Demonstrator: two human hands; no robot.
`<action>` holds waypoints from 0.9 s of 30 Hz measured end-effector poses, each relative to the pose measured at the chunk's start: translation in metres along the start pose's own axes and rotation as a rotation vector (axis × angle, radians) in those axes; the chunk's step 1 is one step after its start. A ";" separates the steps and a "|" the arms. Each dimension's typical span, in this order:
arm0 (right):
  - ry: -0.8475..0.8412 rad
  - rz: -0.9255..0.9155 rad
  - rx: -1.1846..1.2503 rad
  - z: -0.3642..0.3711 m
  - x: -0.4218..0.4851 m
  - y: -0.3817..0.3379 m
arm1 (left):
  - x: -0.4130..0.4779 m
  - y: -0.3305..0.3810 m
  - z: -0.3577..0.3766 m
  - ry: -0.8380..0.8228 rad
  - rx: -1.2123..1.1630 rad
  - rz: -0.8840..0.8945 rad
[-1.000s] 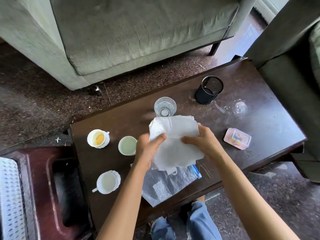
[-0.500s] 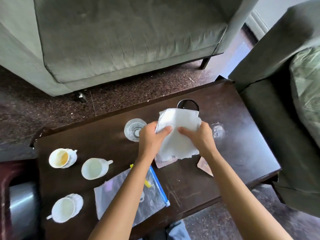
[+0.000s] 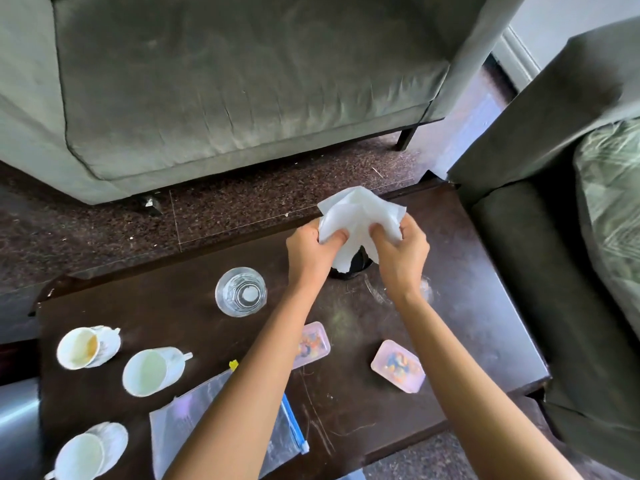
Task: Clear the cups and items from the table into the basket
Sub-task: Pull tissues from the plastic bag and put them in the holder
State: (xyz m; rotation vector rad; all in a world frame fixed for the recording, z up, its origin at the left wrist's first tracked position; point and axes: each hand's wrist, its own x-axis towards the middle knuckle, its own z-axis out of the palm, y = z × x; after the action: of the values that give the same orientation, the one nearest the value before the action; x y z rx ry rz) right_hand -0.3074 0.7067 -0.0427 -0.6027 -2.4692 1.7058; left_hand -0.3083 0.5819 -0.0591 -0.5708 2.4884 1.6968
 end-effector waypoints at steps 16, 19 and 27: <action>-0.083 -0.024 -0.495 0.011 0.007 0.026 | 0.000 -0.004 0.023 -0.002 0.563 0.098; -0.120 -0.047 -0.612 0.012 0.008 0.030 | -0.001 -0.004 0.028 -0.034 0.609 0.080; -0.140 -0.138 -0.628 0.010 0.009 0.038 | -0.006 -0.001 0.026 0.168 0.529 0.111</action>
State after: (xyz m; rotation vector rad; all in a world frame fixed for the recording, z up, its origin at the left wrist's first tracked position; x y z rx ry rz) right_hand -0.3083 0.7129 -0.0825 -0.3408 -3.0648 0.9328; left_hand -0.3059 0.6067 -0.0679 -0.5382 2.9659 0.9698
